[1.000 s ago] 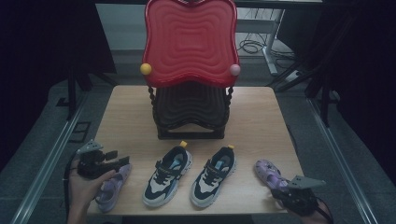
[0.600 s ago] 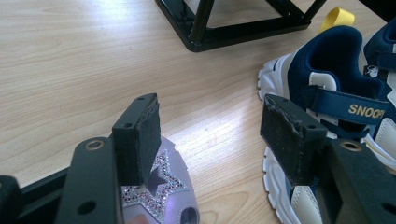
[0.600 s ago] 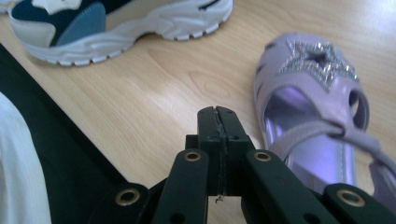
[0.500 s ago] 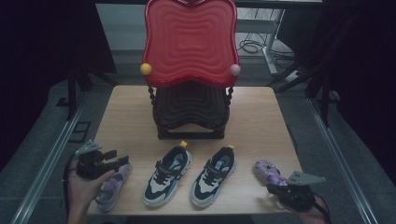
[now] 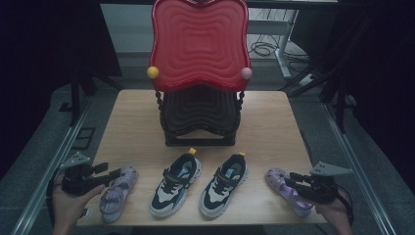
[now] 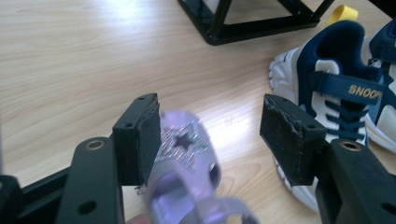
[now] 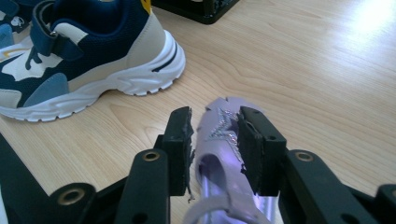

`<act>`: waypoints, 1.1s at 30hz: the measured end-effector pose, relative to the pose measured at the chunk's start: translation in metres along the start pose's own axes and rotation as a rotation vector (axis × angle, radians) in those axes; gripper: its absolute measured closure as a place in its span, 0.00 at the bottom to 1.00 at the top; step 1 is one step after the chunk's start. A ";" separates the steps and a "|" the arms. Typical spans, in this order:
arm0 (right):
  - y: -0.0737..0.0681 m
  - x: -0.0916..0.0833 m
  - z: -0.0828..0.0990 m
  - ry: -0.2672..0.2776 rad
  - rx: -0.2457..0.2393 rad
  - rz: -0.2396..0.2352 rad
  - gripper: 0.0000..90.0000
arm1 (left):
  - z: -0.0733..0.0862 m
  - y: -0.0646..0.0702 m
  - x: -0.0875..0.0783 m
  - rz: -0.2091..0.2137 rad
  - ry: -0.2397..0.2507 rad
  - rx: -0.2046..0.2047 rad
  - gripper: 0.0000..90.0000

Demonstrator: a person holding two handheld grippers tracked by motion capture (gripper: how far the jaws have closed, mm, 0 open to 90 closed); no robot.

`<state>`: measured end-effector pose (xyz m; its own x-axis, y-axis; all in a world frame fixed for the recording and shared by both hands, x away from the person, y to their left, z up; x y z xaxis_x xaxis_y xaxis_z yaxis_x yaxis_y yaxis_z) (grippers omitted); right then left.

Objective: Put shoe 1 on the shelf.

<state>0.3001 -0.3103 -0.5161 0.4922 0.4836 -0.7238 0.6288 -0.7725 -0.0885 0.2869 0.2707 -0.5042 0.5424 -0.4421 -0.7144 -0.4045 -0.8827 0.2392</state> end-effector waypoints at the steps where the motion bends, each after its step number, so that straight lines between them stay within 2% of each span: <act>1: 0.002 -0.001 0.001 -0.003 0.003 0.003 0.71 | 0.002 -0.002 -0.002 0.000 0.002 -0.009 0.42; 5: 0.004 -0.007 0.007 0.001 0.019 0.018 0.69 | 0.007 0.000 -0.008 0.006 0.015 -0.014 0.42; 9: -0.002 -0.017 0.013 0.010 0.020 0.013 0.69 | 0.017 0.011 -0.012 0.027 0.010 -0.003 0.43; 17: -0.009 -0.023 0.036 -0.032 0.028 0.029 0.69 | 0.039 0.028 -0.006 0.054 -0.023 -0.001 0.48; 22: -0.010 -0.022 0.046 -0.040 0.041 0.038 0.69 | 0.045 0.032 -0.009 0.054 -0.033 0.001 0.51; 27: -0.009 -0.023 0.050 -0.045 0.053 0.049 0.69 | 0.054 0.036 -0.007 0.045 -0.070 0.006 0.55; 33: -0.011 -0.024 0.051 -0.048 0.045 0.055 0.69 | 0.069 0.034 0.003 -0.001 -0.135 -0.004 0.58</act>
<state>0.2505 -0.3343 -0.5324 0.4948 0.4204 -0.7605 0.5732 -0.8157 -0.0780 0.2243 0.2502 -0.5438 0.4383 -0.4163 -0.7966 -0.4013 -0.8837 0.2411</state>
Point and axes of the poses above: each handheld gripper's, and its own axes: x roughly forward along the jaws, z roughly out of its underside, y roughly to its right, the point moved 9 cm from there along x, roughly forward along the jaws, and after that the axes turned 7 degrees about -y, right-handed, at the moved point
